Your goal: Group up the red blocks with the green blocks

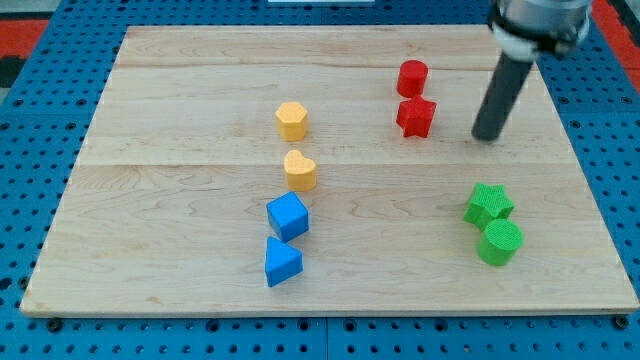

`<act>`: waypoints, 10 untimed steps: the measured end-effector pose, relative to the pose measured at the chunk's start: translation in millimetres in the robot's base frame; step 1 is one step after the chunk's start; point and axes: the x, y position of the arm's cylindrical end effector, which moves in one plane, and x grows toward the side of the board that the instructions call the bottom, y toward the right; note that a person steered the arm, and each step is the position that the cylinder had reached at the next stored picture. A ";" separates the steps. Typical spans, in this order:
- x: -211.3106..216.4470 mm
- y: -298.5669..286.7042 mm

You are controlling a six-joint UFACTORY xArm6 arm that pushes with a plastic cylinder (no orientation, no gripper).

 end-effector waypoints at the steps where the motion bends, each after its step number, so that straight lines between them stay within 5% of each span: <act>1: -73.3 -21.6; 3: 11.1 -94.5; 5: 92.9 -50.7; 6: 59.4 -55.8; 8: -119.5 -99.2; 9: -98.3 -147.1; 10: -18.8 -110.3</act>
